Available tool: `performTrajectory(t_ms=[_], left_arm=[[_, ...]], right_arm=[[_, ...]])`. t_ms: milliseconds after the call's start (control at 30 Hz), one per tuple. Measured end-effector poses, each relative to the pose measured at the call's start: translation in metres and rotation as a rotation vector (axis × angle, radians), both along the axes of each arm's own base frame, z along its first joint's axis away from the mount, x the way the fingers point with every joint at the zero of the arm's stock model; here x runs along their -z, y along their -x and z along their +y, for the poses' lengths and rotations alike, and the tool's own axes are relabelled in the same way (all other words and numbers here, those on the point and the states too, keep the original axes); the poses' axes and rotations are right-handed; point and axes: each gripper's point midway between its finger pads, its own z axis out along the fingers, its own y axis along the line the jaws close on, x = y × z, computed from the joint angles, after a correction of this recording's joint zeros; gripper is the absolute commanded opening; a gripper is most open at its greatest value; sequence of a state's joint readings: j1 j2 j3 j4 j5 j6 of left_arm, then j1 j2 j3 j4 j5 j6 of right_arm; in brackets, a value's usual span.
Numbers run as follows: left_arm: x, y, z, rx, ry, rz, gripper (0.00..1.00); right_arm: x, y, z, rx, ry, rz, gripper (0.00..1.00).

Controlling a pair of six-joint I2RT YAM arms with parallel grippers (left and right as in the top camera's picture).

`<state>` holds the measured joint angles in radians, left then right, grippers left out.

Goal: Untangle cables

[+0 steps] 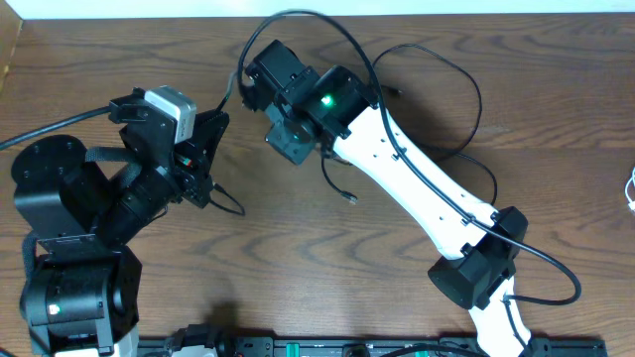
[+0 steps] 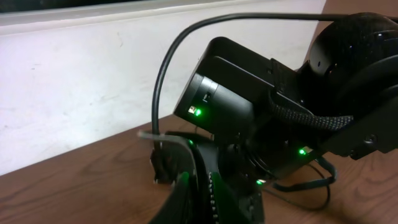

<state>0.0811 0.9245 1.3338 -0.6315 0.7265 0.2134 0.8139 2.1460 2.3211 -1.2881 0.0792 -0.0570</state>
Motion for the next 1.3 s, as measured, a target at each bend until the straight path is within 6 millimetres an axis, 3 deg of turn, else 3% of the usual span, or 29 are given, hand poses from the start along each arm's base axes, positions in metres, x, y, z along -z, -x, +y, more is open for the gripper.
performTrajectory(t_ms=[67, 167, 267, 400, 500, 633, 733, 867, 967, 1167, 1300], left_arm=[[0.000, 0.000, 0.000, 0.000, 0.000, 0.000, 0.08], [0.000, 0.000, 0.000, 0.000, 0.000, 0.000, 0.07], [0.000, 0.000, 0.000, 0.000, 0.000, 0.000, 0.07], [0.000, 0.000, 0.000, 0.000, 0.000, 0.002, 0.09], [0.001, 0.000, 0.000, 0.000, 0.000, 0.005, 0.09], [-0.004, -0.001, 0.000, 0.000, -0.002, -0.021, 0.09], [-0.011, -0.003, 0.000, 0.000, -0.004, -0.054, 0.09], [-0.013, -0.005, 0.002, -0.008, -0.008, -0.063, 0.08], [-0.012, -0.007, 0.006, -0.041, -0.017, -0.062, 0.08], [-0.009, -0.010, 0.012, -0.076, -0.026, -0.051, 0.08], [-0.006, -0.010, 0.013, -0.080, -0.030, -0.043, 0.08]], right_arm=[[-0.003, -0.007, -0.001, 0.069, -0.018, -0.020, 0.97], [-0.006, -0.014, -0.001, 0.174, -0.061, -0.023, 0.99], [-0.007, -0.018, -0.002, 0.293, -0.112, -0.006, 0.99], [-0.008, -0.022, -0.006, 0.456, -0.179, 0.028, 0.85], [-0.008, -0.025, -0.009, 0.506, -0.201, 0.043, 0.84], [-0.005, -0.014, 0.000, 0.363, -0.196, 0.100, 0.96], [0.007, 0.022, -0.001, 0.121, -0.109, 0.215, 0.99], [0.020, 0.074, -0.021, -0.154, 0.051, 0.352, 0.99], [0.023, 0.100, -0.037, -0.313, 0.141, 0.417, 0.99], [0.029, 0.098, -0.044, -0.503, 0.210, 0.361, 0.99], [0.033, 0.067, -0.046, -0.518, 0.295, 0.212, 0.99]])
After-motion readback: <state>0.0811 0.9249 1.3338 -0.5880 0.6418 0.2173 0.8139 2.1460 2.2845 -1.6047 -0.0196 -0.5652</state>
